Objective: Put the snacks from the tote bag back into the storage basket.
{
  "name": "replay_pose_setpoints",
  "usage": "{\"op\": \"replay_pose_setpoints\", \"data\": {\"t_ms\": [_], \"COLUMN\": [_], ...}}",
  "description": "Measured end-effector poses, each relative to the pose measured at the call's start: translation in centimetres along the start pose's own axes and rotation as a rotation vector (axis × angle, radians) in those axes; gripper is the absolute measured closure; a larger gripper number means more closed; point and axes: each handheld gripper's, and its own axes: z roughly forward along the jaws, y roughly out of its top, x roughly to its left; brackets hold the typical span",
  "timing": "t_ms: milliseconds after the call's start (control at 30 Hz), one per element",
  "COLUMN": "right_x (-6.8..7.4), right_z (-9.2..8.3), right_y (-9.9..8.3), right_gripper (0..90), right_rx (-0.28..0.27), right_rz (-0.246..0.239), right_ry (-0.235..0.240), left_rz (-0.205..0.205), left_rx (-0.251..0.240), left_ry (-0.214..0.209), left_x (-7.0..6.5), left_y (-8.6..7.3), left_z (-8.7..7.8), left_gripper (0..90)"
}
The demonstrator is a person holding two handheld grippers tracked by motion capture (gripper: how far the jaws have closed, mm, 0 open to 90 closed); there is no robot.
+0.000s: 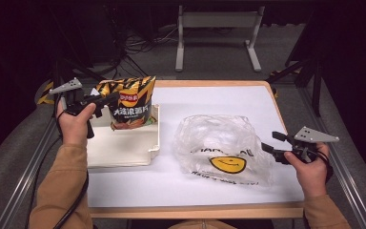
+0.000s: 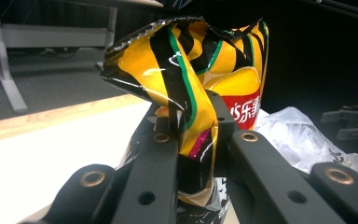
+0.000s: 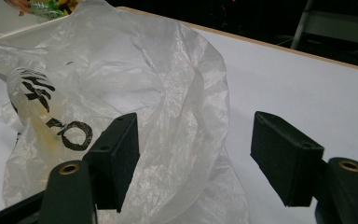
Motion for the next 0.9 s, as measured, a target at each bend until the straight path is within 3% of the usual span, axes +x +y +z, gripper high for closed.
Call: {"op": "replay_pose_setpoints", "data": {"t_ms": [433, 600, 900], "right_x": [0.1, 0.1, 0.1], "right_z": [0.0, 0.0, 0.0], "right_y": [-0.1, -0.1, -0.2], "right_gripper": [32.9, 32.9, 32.8], "right_rx": [0.006, 0.008, 0.012], "right_rz": [0.000, -0.007, -0.005], "right_ry": [0.004, 0.007, 0.007], "left_rz": [-0.032, -0.032, -0.063], "left_rx": [0.015, 0.039, 0.023], "left_ry": [-0.005, 0.018, 0.014], "left_x": [0.9, 1.2, 2.3], "left_y": [-1.7, -2.3, -3.0], "left_z": [0.6, 1.2, 1.0], "left_gripper": [84.2, 84.1, 83.9]}}
